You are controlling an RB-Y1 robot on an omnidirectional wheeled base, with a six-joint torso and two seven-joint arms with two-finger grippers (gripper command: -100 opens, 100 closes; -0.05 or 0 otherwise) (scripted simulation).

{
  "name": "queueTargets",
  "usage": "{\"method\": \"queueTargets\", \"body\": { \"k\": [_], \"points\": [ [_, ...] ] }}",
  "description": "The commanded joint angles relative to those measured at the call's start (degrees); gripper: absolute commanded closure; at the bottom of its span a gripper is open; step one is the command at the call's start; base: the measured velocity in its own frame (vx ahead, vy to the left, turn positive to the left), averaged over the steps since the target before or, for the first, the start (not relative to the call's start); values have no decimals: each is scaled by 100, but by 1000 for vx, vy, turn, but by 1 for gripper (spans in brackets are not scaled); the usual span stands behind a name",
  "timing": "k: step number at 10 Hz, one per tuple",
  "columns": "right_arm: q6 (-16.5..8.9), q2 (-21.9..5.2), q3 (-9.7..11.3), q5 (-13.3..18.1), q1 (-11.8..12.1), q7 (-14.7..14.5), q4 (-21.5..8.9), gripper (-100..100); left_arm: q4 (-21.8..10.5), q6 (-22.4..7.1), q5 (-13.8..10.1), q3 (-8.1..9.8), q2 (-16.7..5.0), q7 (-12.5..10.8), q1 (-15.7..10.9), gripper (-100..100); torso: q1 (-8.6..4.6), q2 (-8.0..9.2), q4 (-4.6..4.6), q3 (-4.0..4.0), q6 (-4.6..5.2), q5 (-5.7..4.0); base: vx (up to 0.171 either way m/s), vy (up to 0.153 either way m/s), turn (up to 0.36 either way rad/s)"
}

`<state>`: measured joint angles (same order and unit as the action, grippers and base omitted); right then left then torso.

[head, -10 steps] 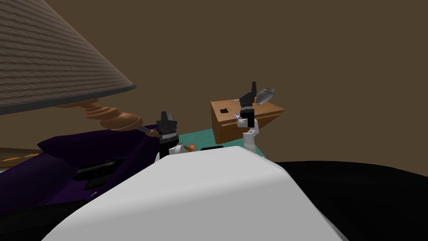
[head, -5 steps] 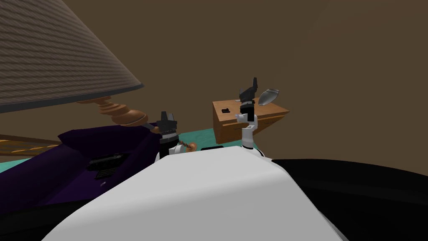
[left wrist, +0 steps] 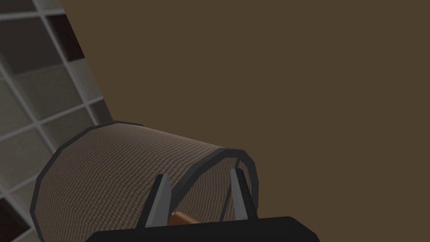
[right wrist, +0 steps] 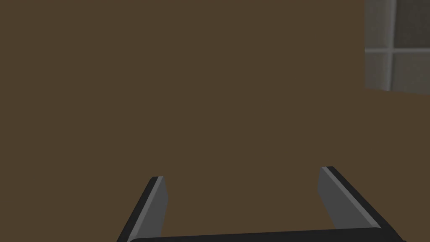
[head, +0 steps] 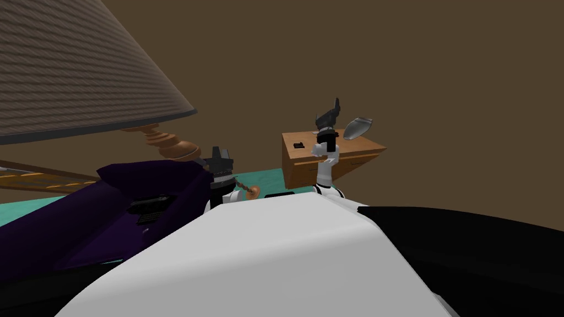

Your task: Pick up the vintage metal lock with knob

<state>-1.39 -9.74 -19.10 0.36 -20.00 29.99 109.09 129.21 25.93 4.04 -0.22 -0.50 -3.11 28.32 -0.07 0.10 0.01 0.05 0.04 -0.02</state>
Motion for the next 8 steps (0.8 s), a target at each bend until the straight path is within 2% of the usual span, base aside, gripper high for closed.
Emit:
{"method": "queueTargets", "body": {
  "k": [1,2,3,4,5,6,7,8],
  "points": [
    [-165,17,-61,-6,-180,192,-126,-100,0,0,0,0,0,0,0,0,0,0,0,0,0,0,-24,-19,59],
    [-404,21,-201,-24,-391,414,-362,-100,0,0,0,0,0,0,0,0,-1,-2,0,-1,2,-1,-27,-23,72],
    [-456,21,-201,-24,-473,476,-362,-100,0,0,0,0,0,0,0,0,-2,-3,-1,-2,0,-1,-24,-21,59],
    [-698,27,-344,-39,-718,680,-610,-100,0,0,0,0,0,0,0,0,-2,-3,-1,-1,2,-1,-29,-26,79],
    [-754,27,-344,-39,-756,762,-610,-100,0,0,0,0,0,0,0,0,-5,-1,-1,-1,1,-1,-28,-22,55],
    [-978,35,-491,-52,-976,973,-842,-100,0,0,0,0,0,0,0,0,-3,-1,0,-1,2,-1,-35,-25,77],
    [-1057,35,-491,-52,-1029,1047,-868,-100,0,0,0,0,0,0,0,0,-5,0,0,0,2,-2,-27,-25,37],
    [-1256,45,-641,-62,-1242,1264,-1094,-100,0,0,0,0,0,0,1,0,-3,-1,0,0,3,-1,-31,-25,76]
  ]
}}
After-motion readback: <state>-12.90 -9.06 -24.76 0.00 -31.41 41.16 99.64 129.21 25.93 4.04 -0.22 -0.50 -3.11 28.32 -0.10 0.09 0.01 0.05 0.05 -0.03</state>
